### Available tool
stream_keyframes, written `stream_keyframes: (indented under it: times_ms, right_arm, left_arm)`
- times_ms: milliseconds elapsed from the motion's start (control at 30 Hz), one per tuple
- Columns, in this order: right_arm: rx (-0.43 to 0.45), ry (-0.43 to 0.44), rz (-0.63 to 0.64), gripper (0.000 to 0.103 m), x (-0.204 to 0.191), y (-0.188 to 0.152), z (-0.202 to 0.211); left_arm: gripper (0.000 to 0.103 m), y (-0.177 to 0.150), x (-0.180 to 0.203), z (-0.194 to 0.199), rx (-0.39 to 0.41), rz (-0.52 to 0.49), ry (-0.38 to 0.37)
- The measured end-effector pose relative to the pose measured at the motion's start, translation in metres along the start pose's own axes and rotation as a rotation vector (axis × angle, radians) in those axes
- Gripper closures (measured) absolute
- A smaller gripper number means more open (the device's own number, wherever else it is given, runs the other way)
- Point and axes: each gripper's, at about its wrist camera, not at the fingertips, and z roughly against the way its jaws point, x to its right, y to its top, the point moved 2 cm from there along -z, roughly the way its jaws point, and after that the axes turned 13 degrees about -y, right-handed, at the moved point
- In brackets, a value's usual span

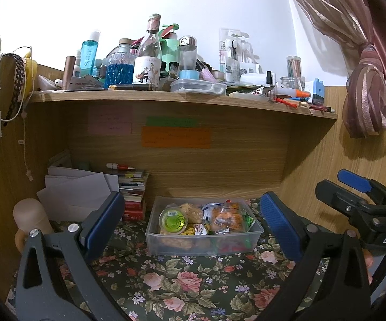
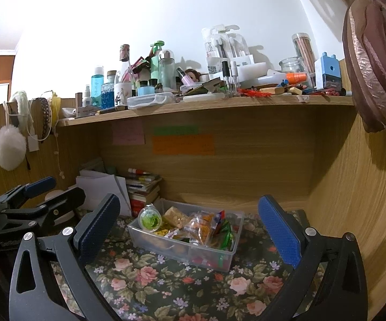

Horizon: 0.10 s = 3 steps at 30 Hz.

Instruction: Organize snacks

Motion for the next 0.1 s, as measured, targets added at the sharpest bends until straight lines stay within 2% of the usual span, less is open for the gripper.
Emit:
stream_keyframes:
  times_ms: [100]
  right_arm:
    - [-0.008,-0.001,-0.006,0.000,-0.0014,-0.0017,-0.0032]
  left_arm:
    - [0.000,-0.0013,0.0008,-0.0023,-0.005,0.001,0.003]
